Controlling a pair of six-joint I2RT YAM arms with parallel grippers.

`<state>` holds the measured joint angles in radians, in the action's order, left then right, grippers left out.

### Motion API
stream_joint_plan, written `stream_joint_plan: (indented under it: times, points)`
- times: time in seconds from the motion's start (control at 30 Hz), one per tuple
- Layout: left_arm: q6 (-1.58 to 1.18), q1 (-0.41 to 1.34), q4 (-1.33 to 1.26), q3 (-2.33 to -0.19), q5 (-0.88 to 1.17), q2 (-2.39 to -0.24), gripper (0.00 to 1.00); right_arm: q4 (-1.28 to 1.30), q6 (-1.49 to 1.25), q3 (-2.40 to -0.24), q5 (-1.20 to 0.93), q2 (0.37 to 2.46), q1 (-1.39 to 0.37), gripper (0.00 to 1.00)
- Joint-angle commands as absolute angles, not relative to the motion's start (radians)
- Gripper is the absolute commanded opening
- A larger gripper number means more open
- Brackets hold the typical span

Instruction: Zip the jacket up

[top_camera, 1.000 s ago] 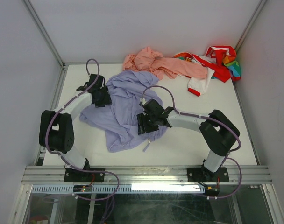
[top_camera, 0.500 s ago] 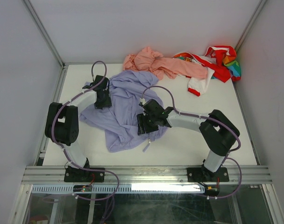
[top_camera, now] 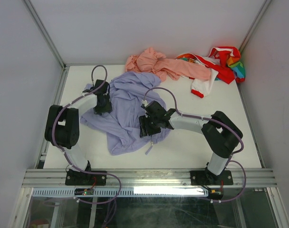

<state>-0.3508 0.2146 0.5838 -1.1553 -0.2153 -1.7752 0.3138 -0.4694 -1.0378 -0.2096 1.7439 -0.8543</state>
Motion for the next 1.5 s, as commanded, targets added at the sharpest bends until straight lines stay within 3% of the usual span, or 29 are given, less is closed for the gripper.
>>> stream_joint_plan:
  times: [0.0, 0.6, 1.1, 1.33, 1.47]
  points:
    - [-0.35, 0.187, 0.563, -1.118, -0.203, -1.69, 0.52, 0.276, -0.462, -1.061, -0.203, 1.744, -0.857, 0.57]
    - [-0.344, 0.079, 0.557, -1.076, -0.158, -1.633, 0.46, 0.268, -0.468, -1.045, -0.204, 1.733, -0.857, 0.56]
    - [-0.335, -0.053, 0.535, -1.039, -0.03, -1.569, 0.01, 0.268, -0.465, -1.049, -0.208, 1.725, -0.858, 0.56]
    - [-0.317, -0.027, 0.596, -1.094, 0.101, -1.447, 0.0, 0.281, -0.458, -1.065, -0.194, 1.696, -0.854, 0.56]
    - [-0.297, 0.15, 0.656, -1.174, 0.137, -1.331, 0.0, 0.302, -0.449, -1.077, -0.185, 1.652, -0.824, 0.56]
